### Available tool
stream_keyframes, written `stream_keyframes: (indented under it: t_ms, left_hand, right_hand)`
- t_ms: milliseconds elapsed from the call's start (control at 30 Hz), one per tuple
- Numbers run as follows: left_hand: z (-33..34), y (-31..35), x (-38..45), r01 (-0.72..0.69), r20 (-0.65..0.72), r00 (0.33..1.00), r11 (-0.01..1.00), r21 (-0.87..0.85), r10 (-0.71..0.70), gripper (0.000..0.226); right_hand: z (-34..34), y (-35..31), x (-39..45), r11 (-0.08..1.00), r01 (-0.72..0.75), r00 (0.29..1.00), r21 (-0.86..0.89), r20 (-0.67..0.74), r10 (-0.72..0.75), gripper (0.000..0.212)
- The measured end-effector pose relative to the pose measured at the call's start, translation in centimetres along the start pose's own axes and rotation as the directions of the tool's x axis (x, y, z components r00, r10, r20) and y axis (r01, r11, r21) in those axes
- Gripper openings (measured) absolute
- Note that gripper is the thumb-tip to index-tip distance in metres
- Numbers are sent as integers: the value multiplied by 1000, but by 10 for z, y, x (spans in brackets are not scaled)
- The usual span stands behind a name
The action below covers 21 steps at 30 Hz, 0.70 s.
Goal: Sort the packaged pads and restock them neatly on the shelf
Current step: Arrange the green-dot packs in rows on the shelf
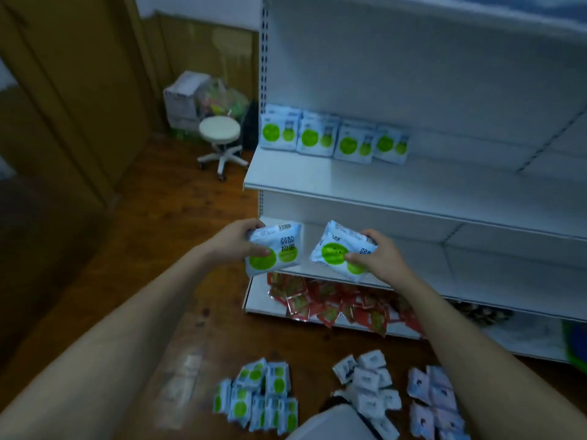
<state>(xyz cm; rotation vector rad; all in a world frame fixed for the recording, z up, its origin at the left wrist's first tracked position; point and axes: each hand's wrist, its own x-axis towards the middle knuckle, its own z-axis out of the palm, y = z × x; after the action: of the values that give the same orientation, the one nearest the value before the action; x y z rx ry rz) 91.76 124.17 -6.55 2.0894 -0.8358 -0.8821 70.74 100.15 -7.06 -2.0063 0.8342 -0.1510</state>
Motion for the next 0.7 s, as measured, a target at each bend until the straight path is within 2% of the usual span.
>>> stream_keyframes:
  t_ms: [167, 333, 533, 700]
  left_hand:
    - [-45, 70, 15, -149, -43, 986, 973, 176, 159, 37]
    - [-59, 117, 27, -231, -18, 970, 935, 270, 244, 34]
    - [-48, 134, 45, -236, -47, 965, 937, 256, 256, 49]
    - [-36, 147, 83, -227, -79, 964, 938, 262, 255, 45]
  right_hand:
    - [-49, -39, -6, 988, 104, 987, -111, -110, -116, 30]
    - [-89, -59, -5, 967, 116, 963, -225, -212, -165, 30]
    - [-120, -64, 23, 949, 118, 952, -292, -239, -192, 27]
    - [-145, -51, 89, 905, 47, 953, -422, -252, -167, 33]
